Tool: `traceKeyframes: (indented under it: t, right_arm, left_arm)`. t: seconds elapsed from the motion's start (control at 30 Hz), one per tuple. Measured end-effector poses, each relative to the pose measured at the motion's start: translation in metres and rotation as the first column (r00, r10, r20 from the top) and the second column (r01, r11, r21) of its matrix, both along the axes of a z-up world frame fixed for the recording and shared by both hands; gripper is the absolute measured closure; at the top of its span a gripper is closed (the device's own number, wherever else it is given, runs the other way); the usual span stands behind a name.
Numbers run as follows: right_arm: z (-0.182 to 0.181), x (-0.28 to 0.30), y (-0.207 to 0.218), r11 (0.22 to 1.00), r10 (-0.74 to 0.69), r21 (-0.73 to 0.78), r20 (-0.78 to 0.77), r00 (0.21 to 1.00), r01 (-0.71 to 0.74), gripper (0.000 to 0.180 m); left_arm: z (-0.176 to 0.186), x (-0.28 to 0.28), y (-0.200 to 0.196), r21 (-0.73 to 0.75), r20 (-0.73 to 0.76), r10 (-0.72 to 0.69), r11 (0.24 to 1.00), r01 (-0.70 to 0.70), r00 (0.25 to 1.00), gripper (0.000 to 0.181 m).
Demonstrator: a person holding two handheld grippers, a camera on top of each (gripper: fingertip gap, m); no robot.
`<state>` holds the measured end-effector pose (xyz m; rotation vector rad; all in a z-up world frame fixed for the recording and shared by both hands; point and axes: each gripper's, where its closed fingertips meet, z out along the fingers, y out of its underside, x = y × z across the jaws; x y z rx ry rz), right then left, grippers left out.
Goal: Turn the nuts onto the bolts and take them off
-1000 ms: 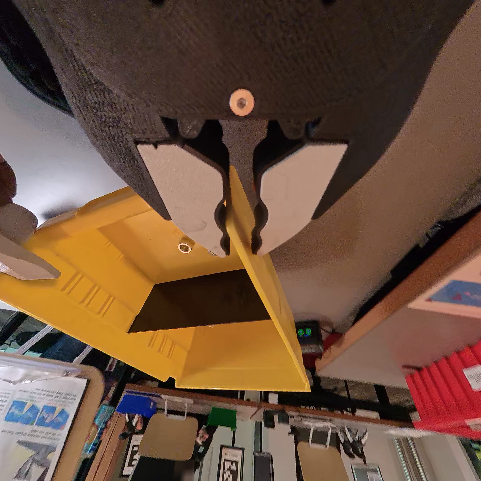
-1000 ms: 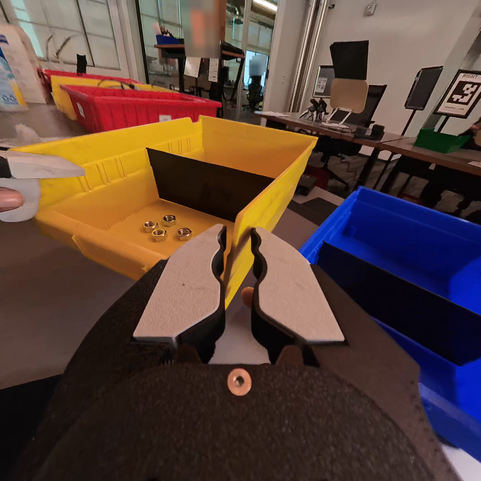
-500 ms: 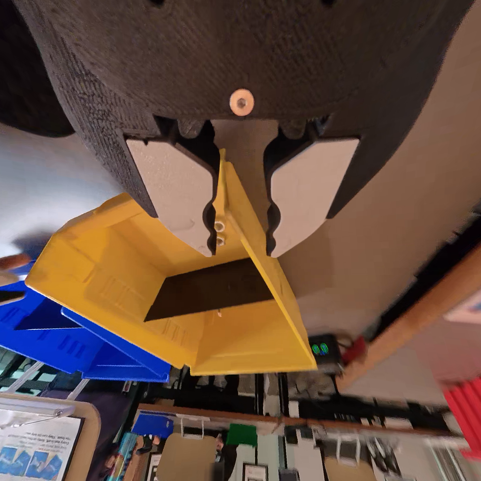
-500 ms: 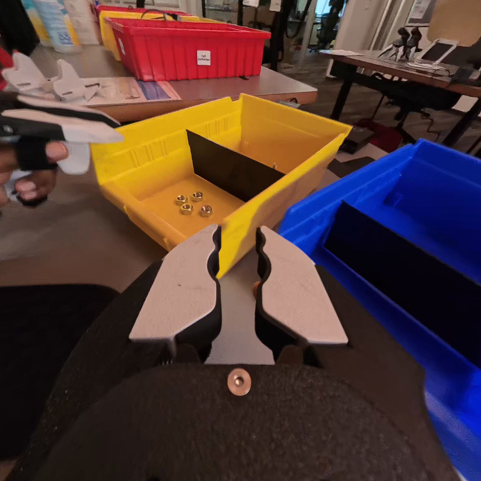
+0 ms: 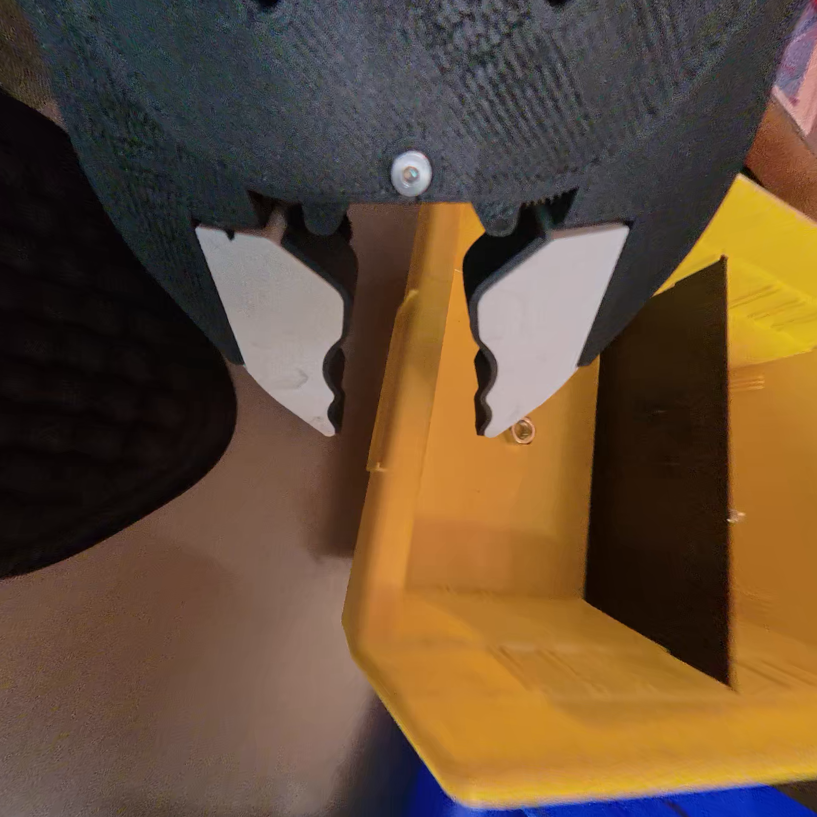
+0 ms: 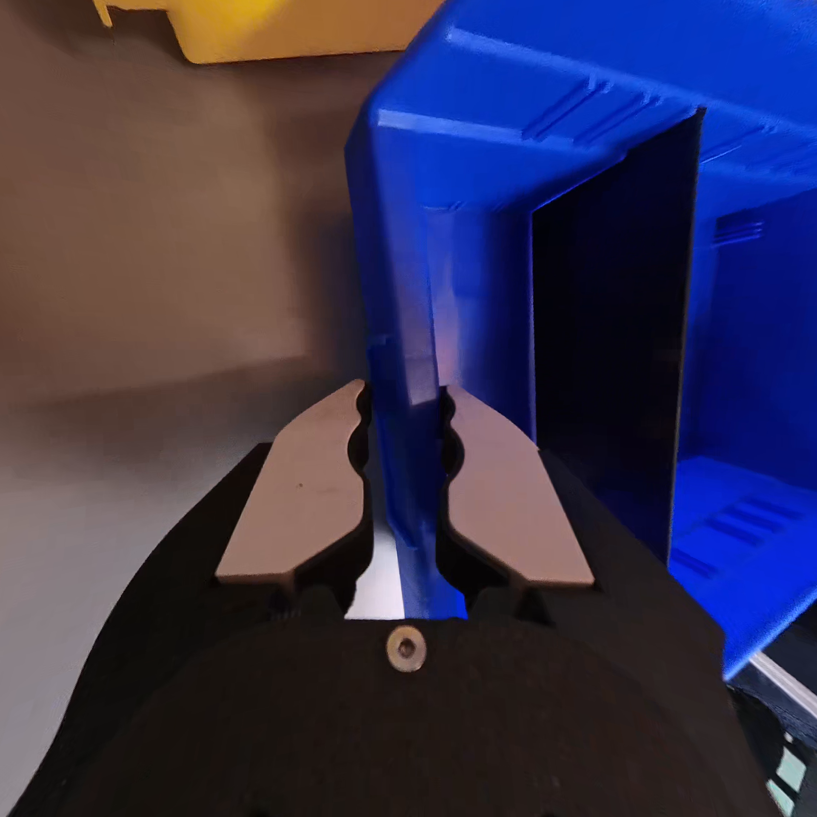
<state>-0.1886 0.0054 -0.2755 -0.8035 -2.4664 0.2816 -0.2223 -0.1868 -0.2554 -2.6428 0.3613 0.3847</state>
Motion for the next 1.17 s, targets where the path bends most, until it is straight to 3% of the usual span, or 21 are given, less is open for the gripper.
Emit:
traceKeyframes:
  t: [0.03, 0.17, 0.47, 0.63, 1.0, 1.07, 1.17]
  right_arm:
    - [0.000, 0.003, 0.001, 1.000, -0.008, 0.006, 0.000, 1.000, 0.008, 0.151]
    - [0.003, 0.042, 0.009, 0.998, -0.070, -0.007, 0.018, 0.997, 0.070, 0.149]
    - [0.005, 0.167, 0.064, 0.960, -0.278, 0.005, -0.031, 0.960, 0.278, 0.150]
    - [0.003, 0.221, 0.115, 0.898, -0.438, 0.021, -0.058, 0.897, 0.439, 0.149]
    - [0.009, 0.273, 0.230, 0.791, -0.595, 0.076, -0.138, 0.792, 0.608, 0.146]
    - [0.024, 0.270, 0.226, 0.786, -0.611, -0.025, -0.179, 0.771, 0.618, 0.142]
    - [0.060, 0.251, 0.199, 0.746, -0.654, -0.376, -0.256, 0.712, 0.550, 0.142]
  left_arm:
    - [-0.008, -0.002, 0.001, -0.046, -0.016, -0.011, 0.999, 0.010, 1.000, 0.126]
    - [-0.018, 0.000, 0.009, -0.098, -0.059, -0.113, 0.989, 0.107, 0.992, 0.152]
    - [-0.018, 0.005, 0.032, -0.044, -0.035, -0.155, 0.987, 0.154, 0.987, 0.152]
    - [-0.018, 0.003, 0.042, -0.041, -0.036, -0.150, 0.988, 0.148, 0.988, 0.152]
    - [-0.017, -0.025, 0.069, -0.037, -0.030, -0.141, 0.990, 0.139, 0.990, 0.152]
    - [-0.016, -0.034, 0.073, -0.027, -0.046, -0.139, 0.990, 0.137, 0.989, 0.150]
    - [-0.005, -0.043, 0.076, 0.026, -0.040, -0.140, 0.990, 0.141, 0.989, 0.142]
